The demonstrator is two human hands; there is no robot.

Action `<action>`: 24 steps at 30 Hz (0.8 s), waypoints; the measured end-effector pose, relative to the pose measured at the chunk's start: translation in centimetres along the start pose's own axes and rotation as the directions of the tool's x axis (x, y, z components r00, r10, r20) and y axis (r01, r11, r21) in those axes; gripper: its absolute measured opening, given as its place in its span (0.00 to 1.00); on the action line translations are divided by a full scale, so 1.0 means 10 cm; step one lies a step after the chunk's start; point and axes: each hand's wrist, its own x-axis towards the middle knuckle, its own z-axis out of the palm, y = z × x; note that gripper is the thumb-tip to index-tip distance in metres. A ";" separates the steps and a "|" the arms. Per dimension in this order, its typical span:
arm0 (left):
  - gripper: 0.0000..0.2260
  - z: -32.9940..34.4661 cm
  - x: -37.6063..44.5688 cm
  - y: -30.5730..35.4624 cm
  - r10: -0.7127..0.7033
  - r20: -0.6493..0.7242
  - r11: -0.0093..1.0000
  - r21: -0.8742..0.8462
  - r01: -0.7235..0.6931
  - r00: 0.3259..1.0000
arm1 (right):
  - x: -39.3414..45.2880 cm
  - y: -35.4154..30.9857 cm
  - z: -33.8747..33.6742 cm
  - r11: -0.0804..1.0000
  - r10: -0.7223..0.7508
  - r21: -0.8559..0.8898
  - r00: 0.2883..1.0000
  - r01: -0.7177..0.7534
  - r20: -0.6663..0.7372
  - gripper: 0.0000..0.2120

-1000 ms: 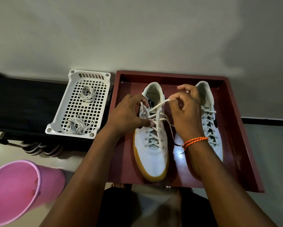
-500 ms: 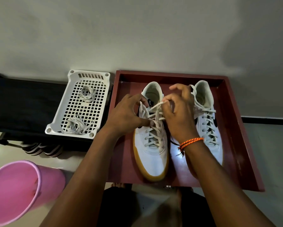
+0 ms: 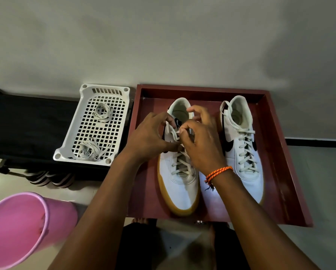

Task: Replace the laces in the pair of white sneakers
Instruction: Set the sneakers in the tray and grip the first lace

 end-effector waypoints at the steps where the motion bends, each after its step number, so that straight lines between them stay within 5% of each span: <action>1: 0.24 0.00 0.00 0.00 -0.003 0.000 1.000 0.007 0.003 1.000 | 0.01 0.00 -0.01 0.999 0.008 0.031 1.000 -0.008 -0.018 0.06; 8: 0.25 -0.05 -0.01 0.02 -0.053 0.019 0.998 -0.030 0.054 0.998 | 0.10 0.01 -0.19 0.993 0.110 0.064 0.954 -0.096 -0.280 0.10; 13: 0.25 -0.07 -0.01 0.00 -0.066 -0.002 0.998 -0.018 0.066 0.998 | 0.20 0.11 -0.40 0.852 0.458 0.437 0.815 -0.288 -0.355 0.13; 15: 0.26 -0.06 -0.01 0.01 -0.071 -0.001 0.997 0.003 0.071 0.997 | 0.20 0.11 -0.47 0.868 0.459 0.396 0.791 -0.300 -0.406 0.14; 17: 0.24 -0.03 -0.01 0.01 -0.051 -0.004 0.999 0.016 0.052 0.999 | 0.16 0.14 -0.47 0.931 0.365 0.172 0.811 -0.322 -0.458 0.12; 21: 0.07 0.07 -0.02 0.09 -0.017 -0.025 0.996 0.081 0.019 1.000 | 0.03 0.19 -0.33 0.950 0.199 -0.214 0.970 -0.227 -0.142 0.12; 24: 0.08 0.21 -0.01 0.11 -0.013 -0.017 0.981 0.196 0.016 1.000 | 0.01 0.18 -0.30 0.991 0.123 -0.067 0.991 -0.119 0.049 0.24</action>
